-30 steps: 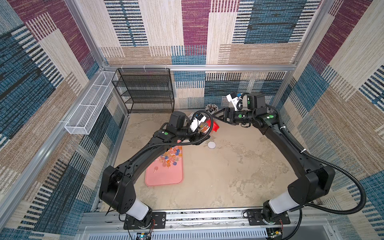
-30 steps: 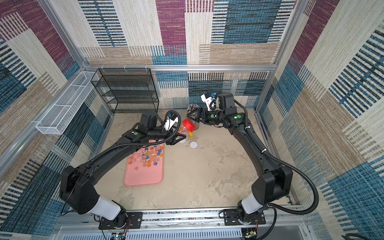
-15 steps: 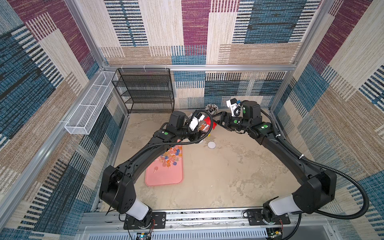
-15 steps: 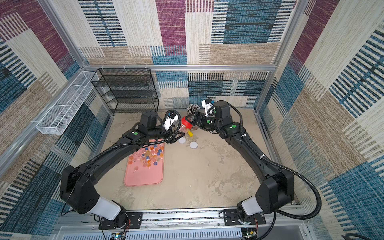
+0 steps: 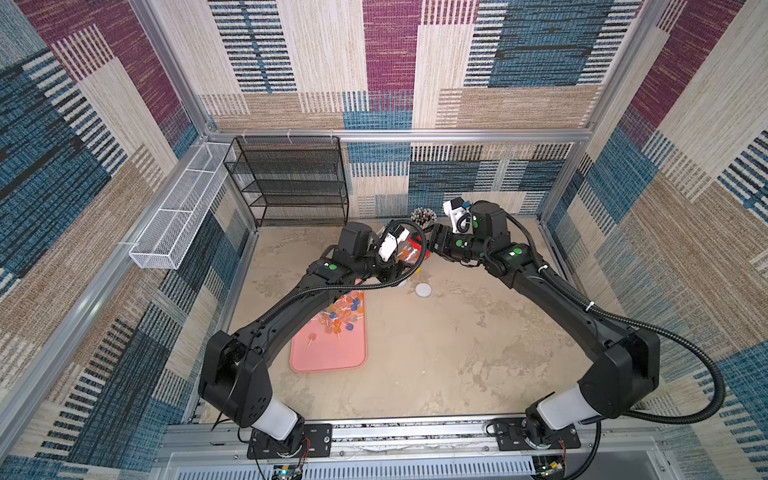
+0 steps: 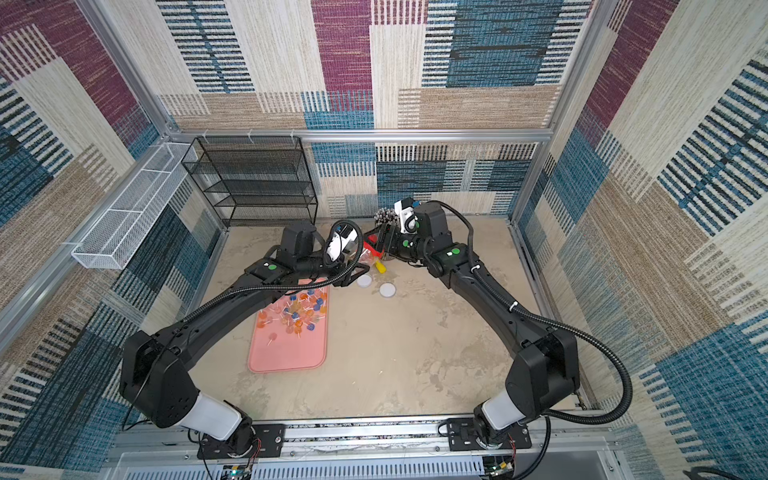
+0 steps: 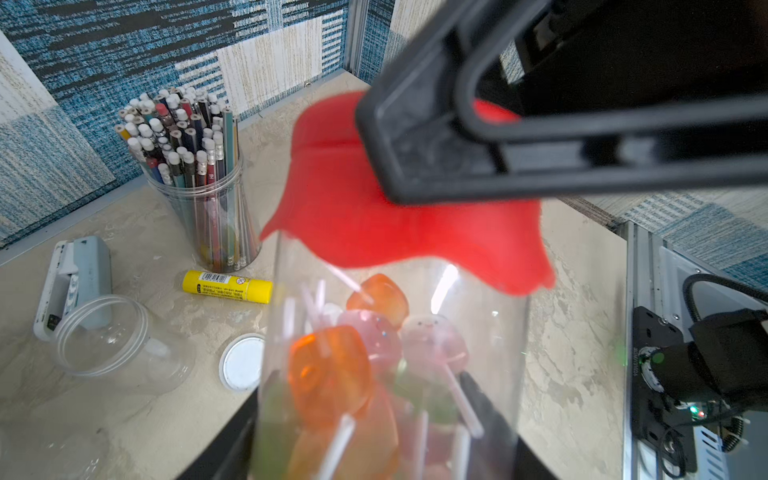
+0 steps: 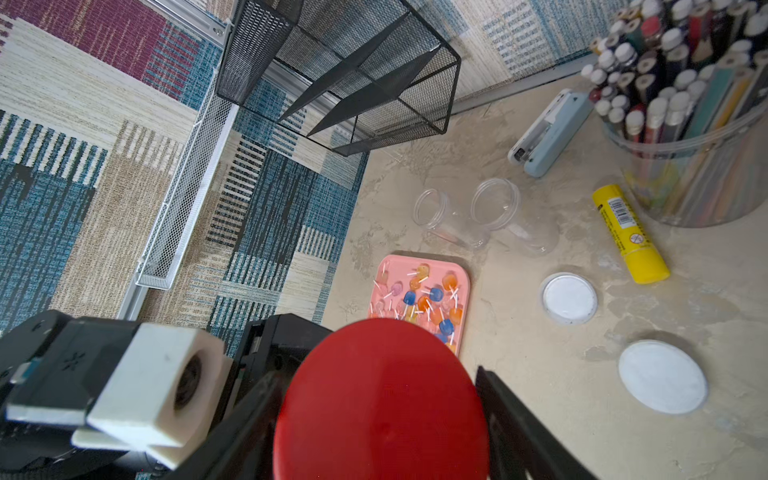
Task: Pour the candies out of the jar
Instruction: Unscrew the lid from the jar.
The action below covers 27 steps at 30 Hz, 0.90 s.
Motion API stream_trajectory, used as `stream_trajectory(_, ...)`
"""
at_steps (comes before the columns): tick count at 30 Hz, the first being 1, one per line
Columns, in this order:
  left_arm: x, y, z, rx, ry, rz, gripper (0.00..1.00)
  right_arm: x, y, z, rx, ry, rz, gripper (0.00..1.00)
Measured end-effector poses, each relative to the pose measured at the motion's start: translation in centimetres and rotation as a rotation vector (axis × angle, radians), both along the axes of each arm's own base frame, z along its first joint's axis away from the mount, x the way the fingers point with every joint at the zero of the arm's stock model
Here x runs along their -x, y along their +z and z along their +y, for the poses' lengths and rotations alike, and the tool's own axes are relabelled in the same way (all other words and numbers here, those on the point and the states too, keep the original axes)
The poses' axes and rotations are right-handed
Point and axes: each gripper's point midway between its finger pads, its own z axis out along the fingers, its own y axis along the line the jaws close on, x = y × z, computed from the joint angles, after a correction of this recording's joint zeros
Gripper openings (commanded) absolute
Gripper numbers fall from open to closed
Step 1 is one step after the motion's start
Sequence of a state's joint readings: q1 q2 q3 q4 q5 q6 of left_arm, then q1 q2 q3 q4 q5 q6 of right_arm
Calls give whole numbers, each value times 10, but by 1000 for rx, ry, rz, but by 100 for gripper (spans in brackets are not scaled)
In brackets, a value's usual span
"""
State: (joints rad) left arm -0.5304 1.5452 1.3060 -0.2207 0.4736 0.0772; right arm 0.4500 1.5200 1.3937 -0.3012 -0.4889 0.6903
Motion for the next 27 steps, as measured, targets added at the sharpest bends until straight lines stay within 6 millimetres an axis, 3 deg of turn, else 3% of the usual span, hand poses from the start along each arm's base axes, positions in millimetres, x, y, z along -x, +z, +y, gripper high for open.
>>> stream_trajectory(4,0,1,0,6,3,2,0,-1,0,0,-6,-4,1,53)
stream_trajectory(8,-1,6,0,32,-5,10,0,2,6,0,-9,6,-19,48)
stream_trajectory(11,4,19,0,105,-76,41,0,7,21,1,-23,64,-94,44)
stream_trajectory(19,32,76,-10,318,-338,137,0,38,81,-1,-88,315,-390,41)
stream_trajectory(23,47,87,-11,353,-417,169,0,54,92,-2,-101,416,-472,42)
stream_trajectory(26,53,88,-10,353,-434,189,0,60,93,-2,-102,454,-489,48)
stream_trajectory(27,54,88,-10,349,-430,194,0,61,93,-1,-104,460,-486,57)
